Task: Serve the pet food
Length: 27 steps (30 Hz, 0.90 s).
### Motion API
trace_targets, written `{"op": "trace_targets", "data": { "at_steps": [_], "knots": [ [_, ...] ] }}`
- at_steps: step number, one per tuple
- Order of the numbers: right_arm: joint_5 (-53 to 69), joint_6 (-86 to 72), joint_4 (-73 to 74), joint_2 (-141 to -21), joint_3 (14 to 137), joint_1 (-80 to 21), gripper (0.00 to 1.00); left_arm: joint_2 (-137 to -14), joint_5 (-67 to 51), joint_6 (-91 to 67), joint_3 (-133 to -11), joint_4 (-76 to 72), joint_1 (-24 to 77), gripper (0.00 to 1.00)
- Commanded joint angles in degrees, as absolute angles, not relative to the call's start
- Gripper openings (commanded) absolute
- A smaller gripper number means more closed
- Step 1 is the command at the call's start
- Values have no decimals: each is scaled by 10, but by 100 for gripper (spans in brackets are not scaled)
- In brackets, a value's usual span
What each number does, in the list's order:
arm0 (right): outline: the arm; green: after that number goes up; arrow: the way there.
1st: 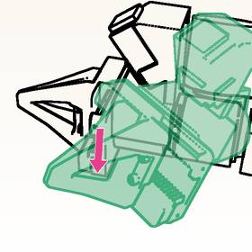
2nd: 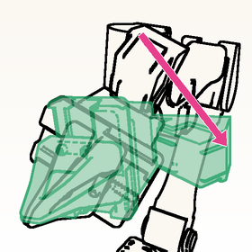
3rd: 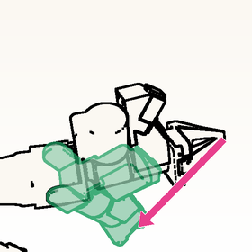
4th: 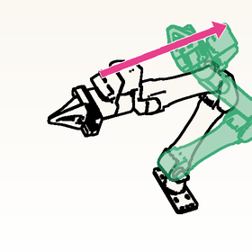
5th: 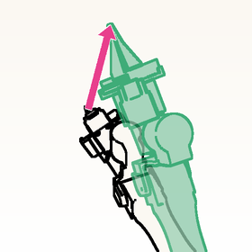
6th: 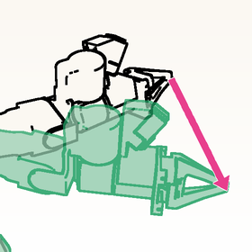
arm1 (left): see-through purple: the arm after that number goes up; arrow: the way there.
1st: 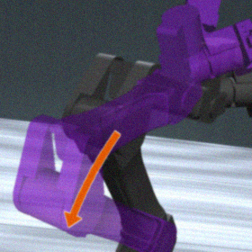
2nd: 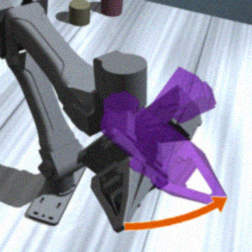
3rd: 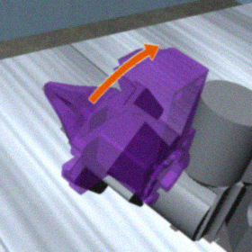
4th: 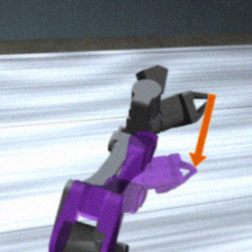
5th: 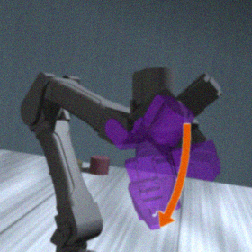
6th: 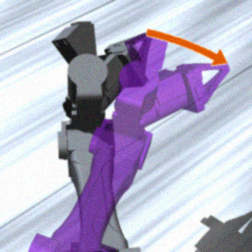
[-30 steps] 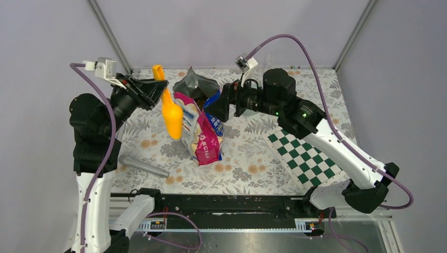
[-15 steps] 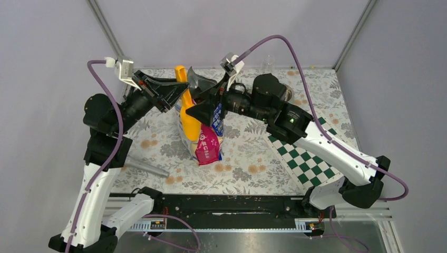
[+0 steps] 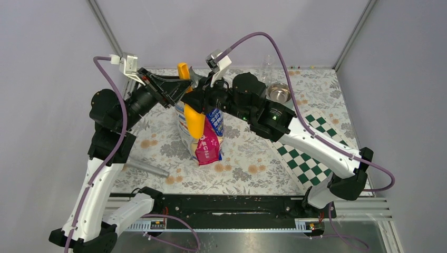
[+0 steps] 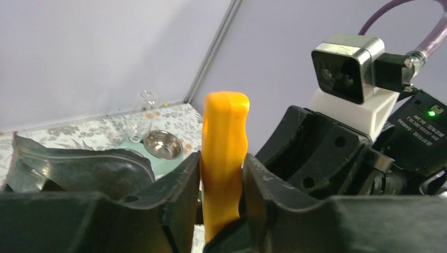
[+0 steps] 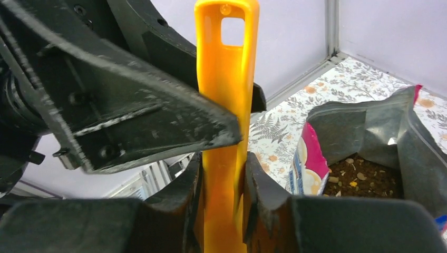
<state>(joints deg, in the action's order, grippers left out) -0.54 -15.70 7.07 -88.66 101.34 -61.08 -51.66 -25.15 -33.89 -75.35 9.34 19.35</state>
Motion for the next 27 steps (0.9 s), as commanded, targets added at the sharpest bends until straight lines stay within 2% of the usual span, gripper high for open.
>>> {"op": "trace_targets", "data": {
  "at_steps": [1,3,4,6,8,12,15,18,27],
  "knots": [
    [-49,-166,62,-881,1038,-608,4,-508,-229,-349,-768,57,195,60],
    [-56,-166,58,-874,1034,-608,2,-504,-209,-347,-772,70,196,82],
    [-60,-165,57,-870,1032,-607,1,-502,-196,-345,-775,80,196,89],
    [-71,-159,58,-861,1027,-607,2,-498,-166,-337,-782,103,195,95],
    [-76,-155,61,-850,1019,-604,2,-494,-154,-327,-786,121,195,97],
    [-34,-184,85,-828,1026,-564,2,-495,-195,-323,-782,139,195,95],
    [11,-205,62,-804,1009,-527,3,-497,-289,-346,-762,113,195,89],
    [39,-214,50,-800,1012,-509,3,-514,-398,-426,-719,16,198,85],
    [105,-276,7,-805,1025,-500,4,-558,-424,-503,-694,-89,253,68]
  ]
}}
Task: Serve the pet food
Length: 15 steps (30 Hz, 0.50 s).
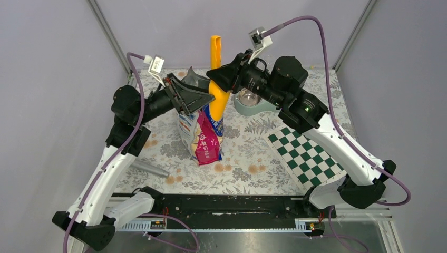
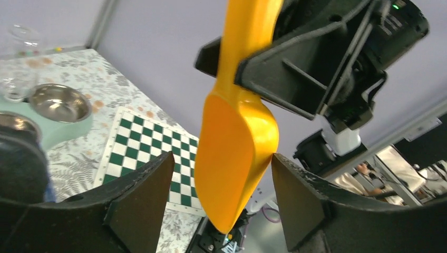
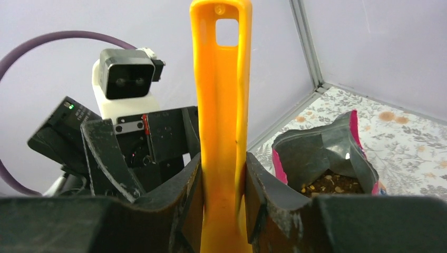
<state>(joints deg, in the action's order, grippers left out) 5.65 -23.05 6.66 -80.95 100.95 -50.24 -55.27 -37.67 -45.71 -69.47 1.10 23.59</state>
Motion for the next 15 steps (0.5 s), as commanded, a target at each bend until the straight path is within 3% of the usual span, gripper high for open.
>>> {"op": "trace_targets", "data": {
  "at_steps": [1,4,11,13,14,15],
  "knots": [
    [110,-281,5,-805,1024,-498,5,-561,-429,-506,-693,-97,257,65],
    [124,-296,-14,-803,1017,-494,6,-565,-441,-517,-687,-118,262,51],
    [149,-333,-51,-795,987,-482,8,-569,-471,-558,-677,-188,262,34],
    [154,-339,-54,-797,987,-481,10,-573,-477,-560,-681,-189,262,20],
    [151,-340,-50,-799,988,-481,14,-574,-477,-559,-682,-187,262,6],
    [144,-341,-43,-799,990,-481,19,-574,-474,-555,-683,-181,262,0]
  ]
}}
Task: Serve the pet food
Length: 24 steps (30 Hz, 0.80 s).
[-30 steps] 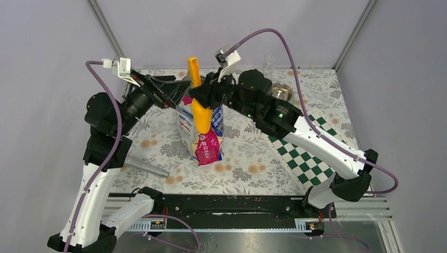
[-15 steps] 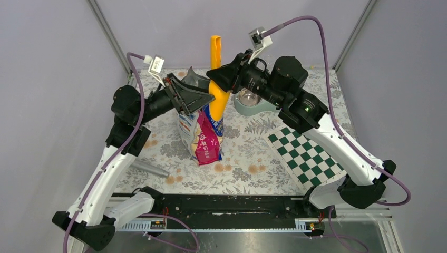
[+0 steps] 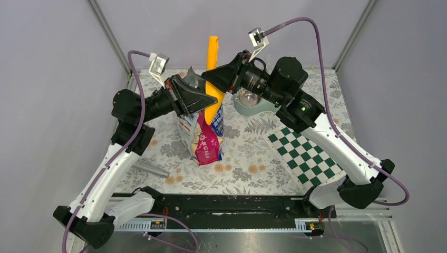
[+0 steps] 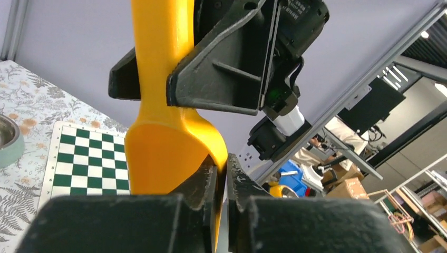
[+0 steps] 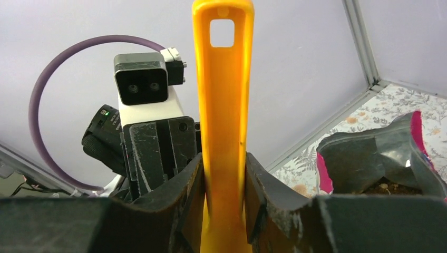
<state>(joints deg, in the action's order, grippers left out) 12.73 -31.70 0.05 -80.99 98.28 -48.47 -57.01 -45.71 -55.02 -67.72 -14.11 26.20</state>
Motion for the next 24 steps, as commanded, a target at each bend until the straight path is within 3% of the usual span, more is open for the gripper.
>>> {"op": "trace_targets", "data": {
  "at_steps": [1,4,6,8,16,24],
  "knots": [
    [136,-337,-31,-799,992,-481,34,-571,-463,-542,-685,-164,262,0],
    [100,-297,26,-789,991,-481,74,-555,-393,-408,-710,-40,261,0],
    [77,-267,53,-775,978,-480,88,-549,-324,-312,-732,49,262,0],
    [59,-250,88,-764,976,-478,96,-551,-277,-244,-753,89,262,0],
    [60,-270,301,-799,1117,-468,94,-552,-195,-25,-784,166,271,0],
    [111,-290,369,-887,1253,-469,90,-555,-162,112,-781,197,313,0]
  ]
}}
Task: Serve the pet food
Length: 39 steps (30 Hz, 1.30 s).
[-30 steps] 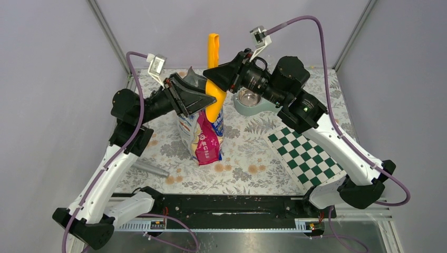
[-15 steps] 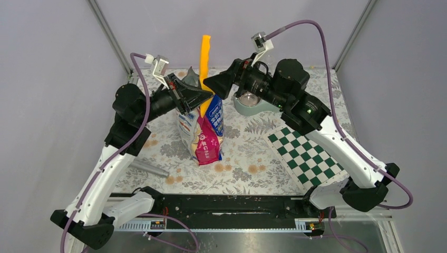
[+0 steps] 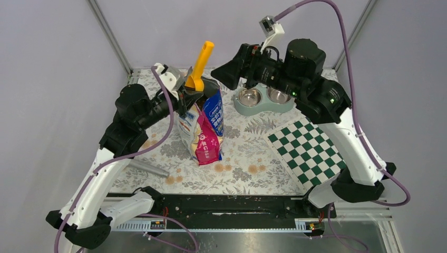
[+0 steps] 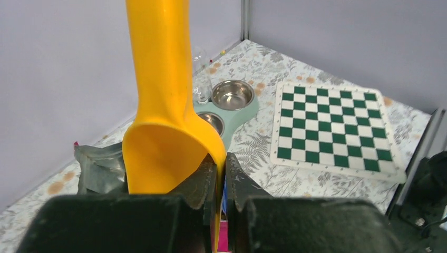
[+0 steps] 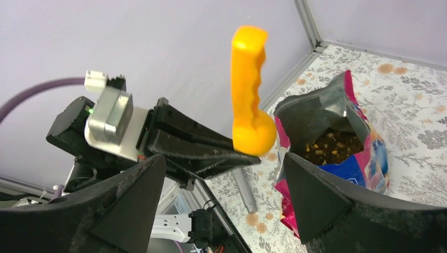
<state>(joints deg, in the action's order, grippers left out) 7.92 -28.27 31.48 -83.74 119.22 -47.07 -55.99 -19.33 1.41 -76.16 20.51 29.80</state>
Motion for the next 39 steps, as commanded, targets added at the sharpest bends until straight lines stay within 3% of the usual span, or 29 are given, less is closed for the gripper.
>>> {"op": "trace_targets", "data": {
  "at_steps": [1,7,14,21,27,35,39],
  "knots": [
    [111,-290,389,-907,1283,-469,89,-556,-163,121,-779,197,318,0],
    [123,-296,471,-1008,1439,-469,88,-556,-160,168,-765,198,350,0],
    [159,-304,457,-1018,1436,-469,74,-557,-107,203,-767,204,372,0],
    [149,-307,474,-1009,1430,-468,71,-552,-106,229,-766,218,381,0],
    [180,-332,478,-1014,1438,-457,63,-547,-107,244,-757,218,383,0],
    [173,-348,446,-975,1391,-457,80,-536,-103,246,-745,218,384,0],
    [192,-348,435,-970,1380,-455,77,-525,-108,247,-739,220,383,0]
  ]
}}
